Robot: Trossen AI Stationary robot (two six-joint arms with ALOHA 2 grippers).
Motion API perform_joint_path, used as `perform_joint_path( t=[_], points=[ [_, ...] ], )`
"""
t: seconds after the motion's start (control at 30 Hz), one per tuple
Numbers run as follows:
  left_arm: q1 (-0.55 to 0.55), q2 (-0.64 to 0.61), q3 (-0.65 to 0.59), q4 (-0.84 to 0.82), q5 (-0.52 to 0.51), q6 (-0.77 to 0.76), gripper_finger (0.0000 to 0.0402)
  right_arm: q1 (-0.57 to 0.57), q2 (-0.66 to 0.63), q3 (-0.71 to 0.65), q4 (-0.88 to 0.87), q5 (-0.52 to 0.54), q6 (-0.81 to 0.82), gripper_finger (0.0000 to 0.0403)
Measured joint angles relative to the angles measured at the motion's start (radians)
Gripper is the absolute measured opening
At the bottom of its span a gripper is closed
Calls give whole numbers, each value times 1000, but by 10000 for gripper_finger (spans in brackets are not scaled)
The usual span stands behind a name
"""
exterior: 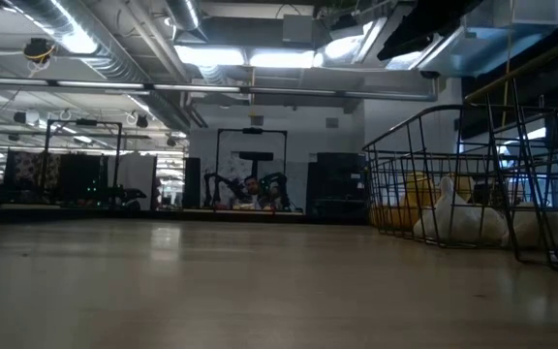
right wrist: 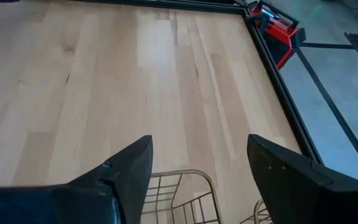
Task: Sort produce into baskets
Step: Put the white garlic into the middle wire basket
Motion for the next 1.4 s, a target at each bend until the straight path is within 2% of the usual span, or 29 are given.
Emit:
perform_joint_path(
  t=[0.13, 0.33, 0.43, 1.0, 1.1, 1.23, 1.4],
  points=[
    [1, 0, -3, 4, -46, 5, 110, 0, 0, 0, 0, 0, 0, 257],
    [-46, 0, -3, 41, -55, 27, 96, 0, 0, 0, -1, 0, 0, 257],
    [-56, 0, -4, 82, -54, 21, 92, 0, 0, 0, -1, 0, 0, 257],
    [-52, -4, -24, 61, -123, 18, 88, 0, 0, 0, 0, 0, 0, 257],
    [-29, -10, -25, 13, -179, 54, 81, 0, 0, 0, 1, 0, 0, 257],
    [18, -48, -28, -148, -289, 116, 63, 0, 0, 0, 7, 0, 0, 257],
    [67, -128, -28, -284, -326, 179, 41, 0, 0, 0, 19, 0, 0, 257]
  ],
)
